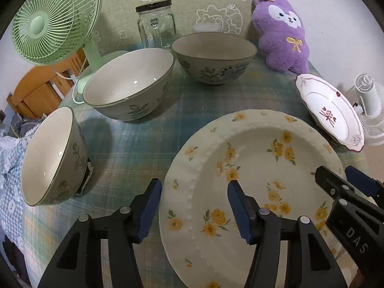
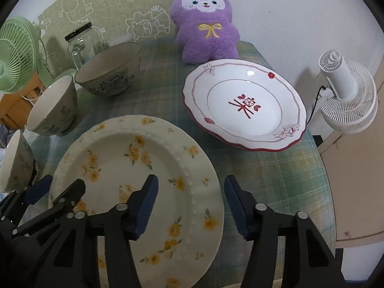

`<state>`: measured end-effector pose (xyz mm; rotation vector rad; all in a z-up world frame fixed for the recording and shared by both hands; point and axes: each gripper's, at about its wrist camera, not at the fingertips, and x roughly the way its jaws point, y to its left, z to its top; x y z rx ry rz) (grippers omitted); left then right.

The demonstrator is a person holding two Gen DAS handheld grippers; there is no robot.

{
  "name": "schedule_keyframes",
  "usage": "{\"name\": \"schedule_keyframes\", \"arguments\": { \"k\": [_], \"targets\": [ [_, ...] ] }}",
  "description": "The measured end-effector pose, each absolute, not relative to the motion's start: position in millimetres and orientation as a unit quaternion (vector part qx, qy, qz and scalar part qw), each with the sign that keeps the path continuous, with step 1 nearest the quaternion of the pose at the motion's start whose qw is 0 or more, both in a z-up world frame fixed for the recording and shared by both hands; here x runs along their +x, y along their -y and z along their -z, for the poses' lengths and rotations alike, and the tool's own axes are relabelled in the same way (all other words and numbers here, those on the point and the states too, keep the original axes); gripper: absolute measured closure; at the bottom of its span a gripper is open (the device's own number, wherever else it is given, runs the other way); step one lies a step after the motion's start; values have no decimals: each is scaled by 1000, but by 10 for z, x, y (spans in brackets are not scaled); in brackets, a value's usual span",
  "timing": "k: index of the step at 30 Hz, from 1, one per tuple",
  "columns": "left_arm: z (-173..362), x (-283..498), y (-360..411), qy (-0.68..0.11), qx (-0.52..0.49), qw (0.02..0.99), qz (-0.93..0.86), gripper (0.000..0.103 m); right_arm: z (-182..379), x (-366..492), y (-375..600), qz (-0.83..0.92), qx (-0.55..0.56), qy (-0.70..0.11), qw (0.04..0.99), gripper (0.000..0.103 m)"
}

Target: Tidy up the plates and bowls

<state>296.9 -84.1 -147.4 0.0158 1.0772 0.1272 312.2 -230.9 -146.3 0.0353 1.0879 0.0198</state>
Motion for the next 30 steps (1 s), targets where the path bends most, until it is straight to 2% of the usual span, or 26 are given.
{"name": "schedule_keyframes", "arguments": {
  "k": [4, 7, 30],
  "targets": [
    [1507, 2989, 823, -519, 6, 852, -65, 51, 1518, 3144, 2320, -9, 18, -525, 851, 51],
    [1523, 3010, 811, -521, 8, 850, -70, 54, 1543, 3162, 2325, -2, 11, -528, 849, 59],
    [1464, 3005, 786, -524, -2, 847, -94, 56, 1506, 3175, 2300, -21, -1, -537, 844, 60]
  ]
}}
